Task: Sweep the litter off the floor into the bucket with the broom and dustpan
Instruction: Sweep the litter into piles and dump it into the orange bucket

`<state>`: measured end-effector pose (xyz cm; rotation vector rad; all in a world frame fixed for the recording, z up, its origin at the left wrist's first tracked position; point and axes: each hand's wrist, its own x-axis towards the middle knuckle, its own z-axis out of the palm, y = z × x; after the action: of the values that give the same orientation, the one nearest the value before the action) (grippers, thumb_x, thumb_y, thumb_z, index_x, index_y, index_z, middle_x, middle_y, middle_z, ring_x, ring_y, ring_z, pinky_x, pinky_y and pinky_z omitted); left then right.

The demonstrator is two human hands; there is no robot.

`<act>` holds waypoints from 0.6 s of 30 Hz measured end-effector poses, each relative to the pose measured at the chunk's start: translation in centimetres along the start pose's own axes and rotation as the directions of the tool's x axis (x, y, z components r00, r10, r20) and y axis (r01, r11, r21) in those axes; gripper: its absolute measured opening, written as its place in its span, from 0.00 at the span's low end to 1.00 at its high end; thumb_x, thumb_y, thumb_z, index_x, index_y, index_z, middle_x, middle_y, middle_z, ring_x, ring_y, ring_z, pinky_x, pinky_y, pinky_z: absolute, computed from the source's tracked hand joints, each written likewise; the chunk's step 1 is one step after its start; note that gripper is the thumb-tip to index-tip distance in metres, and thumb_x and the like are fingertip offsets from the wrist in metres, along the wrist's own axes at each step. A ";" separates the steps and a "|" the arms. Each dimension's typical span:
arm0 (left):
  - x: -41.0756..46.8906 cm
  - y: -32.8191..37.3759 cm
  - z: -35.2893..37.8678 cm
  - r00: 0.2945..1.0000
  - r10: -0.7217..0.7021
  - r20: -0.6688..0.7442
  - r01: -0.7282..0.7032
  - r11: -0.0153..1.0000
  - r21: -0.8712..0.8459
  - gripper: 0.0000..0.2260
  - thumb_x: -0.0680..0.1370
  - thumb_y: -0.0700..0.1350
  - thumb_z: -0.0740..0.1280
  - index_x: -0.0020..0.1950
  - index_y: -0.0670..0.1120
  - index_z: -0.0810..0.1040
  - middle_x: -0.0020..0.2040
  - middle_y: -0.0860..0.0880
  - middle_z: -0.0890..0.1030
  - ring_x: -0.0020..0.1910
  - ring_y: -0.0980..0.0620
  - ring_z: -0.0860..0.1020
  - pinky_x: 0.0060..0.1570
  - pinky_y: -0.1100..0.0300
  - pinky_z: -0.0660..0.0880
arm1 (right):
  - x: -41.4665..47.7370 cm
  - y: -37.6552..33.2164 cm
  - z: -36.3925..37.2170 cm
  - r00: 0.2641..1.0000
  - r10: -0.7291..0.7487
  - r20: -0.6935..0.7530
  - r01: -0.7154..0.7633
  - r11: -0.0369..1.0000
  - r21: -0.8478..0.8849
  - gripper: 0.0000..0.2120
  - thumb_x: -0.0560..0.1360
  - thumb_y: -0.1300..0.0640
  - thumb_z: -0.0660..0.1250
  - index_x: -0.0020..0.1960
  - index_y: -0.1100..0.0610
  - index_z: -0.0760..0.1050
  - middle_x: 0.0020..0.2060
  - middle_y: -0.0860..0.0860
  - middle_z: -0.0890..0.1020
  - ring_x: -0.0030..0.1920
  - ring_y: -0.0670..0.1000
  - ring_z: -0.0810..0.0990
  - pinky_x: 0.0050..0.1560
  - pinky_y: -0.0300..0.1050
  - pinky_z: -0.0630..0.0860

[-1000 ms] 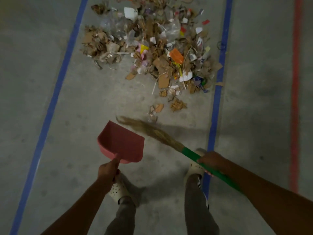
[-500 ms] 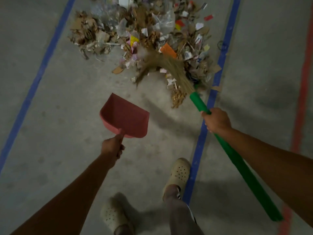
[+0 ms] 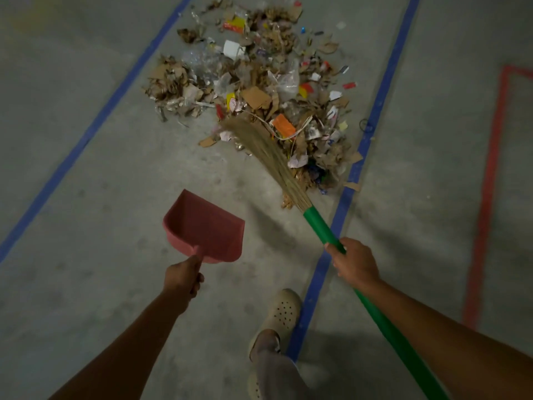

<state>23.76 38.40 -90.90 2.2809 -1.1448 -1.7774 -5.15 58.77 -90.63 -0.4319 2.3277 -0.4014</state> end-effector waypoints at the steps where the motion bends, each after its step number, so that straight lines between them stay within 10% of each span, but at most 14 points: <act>1: -1.0 -0.5 0.0 1.000 0.005 0.000 -0.005 1.000 -0.018 0.22 0.78 0.58 0.70 0.38 0.40 0.74 0.31 0.41 0.75 0.20 0.51 0.65 0.19 0.66 0.59 | -0.8 0.5 -0.5 1.000 0.000 0.004 0.000 1.000 0.003 0.15 0.78 0.45 0.66 0.42 0.55 0.79 0.35 0.53 0.83 0.34 0.55 0.83 0.40 0.52 0.82; 10: -6.2 -2.3 2.0 1.000 -0.013 -0.010 0.012 0.998 -0.069 0.22 0.79 0.57 0.69 0.38 0.39 0.74 0.32 0.40 0.75 0.22 0.50 0.65 0.19 0.67 0.59 | -2.3 3.7 -6.1 0.983 0.027 0.181 -0.030 1.000 0.010 0.18 0.79 0.45 0.67 0.40 0.59 0.78 0.28 0.55 0.83 0.23 0.52 0.79 0.26 0.42 0.75; 18: -5.7 -3.1 10.7 0.994 -0.104 0.014 0.104 0.994 -0.026 0.22 0.78 0.59 0.70 0.39 0.39 0.77 0.33 0.40 0.76 0.23 0.51 0.66 0.20 0.66 0.60 | 6.4 12.3 -8.7 0.923 0.212 0.321 -0.085 0.926 -0.368 0.14 0.76 0.46 0.69 0.43 0.57 0.77 0.30 0.53 0.82 0.29 0.52 0.82 0.27 0.38 0.72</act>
<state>15.84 48.17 -91.27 2.3589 -1.0155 -1.8325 -18.00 68.55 -93.44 -0.4463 2.0533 0.1630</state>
